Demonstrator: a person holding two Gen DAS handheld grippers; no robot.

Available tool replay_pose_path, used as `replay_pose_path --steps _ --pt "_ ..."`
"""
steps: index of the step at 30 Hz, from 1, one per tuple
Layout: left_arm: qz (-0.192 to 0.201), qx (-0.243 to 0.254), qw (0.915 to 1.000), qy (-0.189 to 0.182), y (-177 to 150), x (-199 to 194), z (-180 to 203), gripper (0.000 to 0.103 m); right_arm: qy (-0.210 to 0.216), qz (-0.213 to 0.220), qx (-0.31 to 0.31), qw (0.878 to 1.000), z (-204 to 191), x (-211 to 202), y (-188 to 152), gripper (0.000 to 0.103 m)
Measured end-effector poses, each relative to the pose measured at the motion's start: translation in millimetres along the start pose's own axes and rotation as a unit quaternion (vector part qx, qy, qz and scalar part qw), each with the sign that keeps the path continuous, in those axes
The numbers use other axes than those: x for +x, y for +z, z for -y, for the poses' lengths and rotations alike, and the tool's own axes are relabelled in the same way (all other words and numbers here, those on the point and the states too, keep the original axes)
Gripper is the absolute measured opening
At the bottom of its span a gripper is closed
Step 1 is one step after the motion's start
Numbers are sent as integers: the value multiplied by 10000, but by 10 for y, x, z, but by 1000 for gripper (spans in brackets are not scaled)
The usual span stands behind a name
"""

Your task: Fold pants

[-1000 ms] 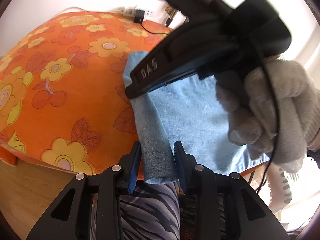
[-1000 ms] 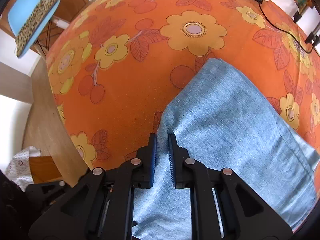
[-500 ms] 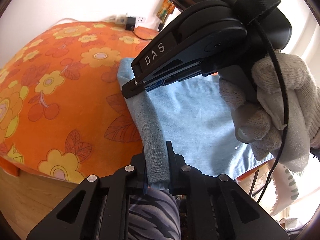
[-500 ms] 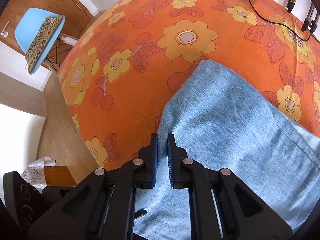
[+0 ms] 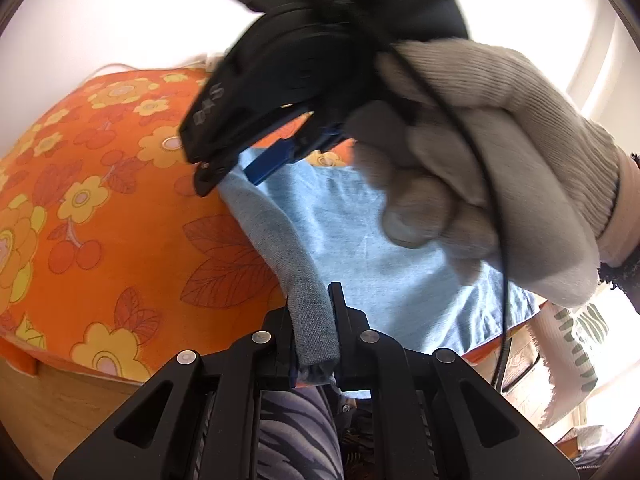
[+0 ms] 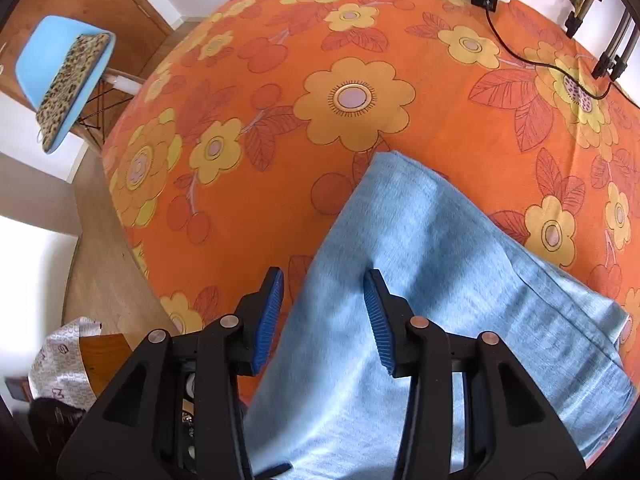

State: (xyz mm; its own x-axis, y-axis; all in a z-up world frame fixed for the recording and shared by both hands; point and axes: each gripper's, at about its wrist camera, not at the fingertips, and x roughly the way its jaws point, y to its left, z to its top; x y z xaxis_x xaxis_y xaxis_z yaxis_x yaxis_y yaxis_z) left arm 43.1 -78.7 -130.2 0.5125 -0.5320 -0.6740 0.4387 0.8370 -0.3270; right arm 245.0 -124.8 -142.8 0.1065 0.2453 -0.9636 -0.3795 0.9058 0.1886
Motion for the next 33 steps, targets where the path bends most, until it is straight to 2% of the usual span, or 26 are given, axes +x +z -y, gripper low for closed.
replay_pose_path --steps 10,11,12,13,15,18,24,33 --pt "18 140 9999 23 28 -16 80 10 -535 -160 -260 9981 -140 234 100 43" --pt "9 140 9999 20 23 -16 77 10 -585 -143 -289 9978 -144 231 97 37" --pt "6 144 9999 19 23 -13 84 10 -653 -141 -328 9972 -144 234 93 27" --pt "5 156 9999 18 26 -13 91 10 -690 -138 -363 9969 -138 232 89 25" --pt "4 164 9999 14 28 -11 100 10 -630 -81 -325 9975 -95 200 81 16" --pt "3 201 9998 1 35 -13 126 10 -569 36 -242 9981 -30 136 70 9" --pt "71 276 9994 -171 83 -77 233 9 -386 394 -120 9984 84 -142 -14 7" --pt "242 596 9962 -595 274 -242 638 9 60 1160 356 9926 479 -913 -275 6"
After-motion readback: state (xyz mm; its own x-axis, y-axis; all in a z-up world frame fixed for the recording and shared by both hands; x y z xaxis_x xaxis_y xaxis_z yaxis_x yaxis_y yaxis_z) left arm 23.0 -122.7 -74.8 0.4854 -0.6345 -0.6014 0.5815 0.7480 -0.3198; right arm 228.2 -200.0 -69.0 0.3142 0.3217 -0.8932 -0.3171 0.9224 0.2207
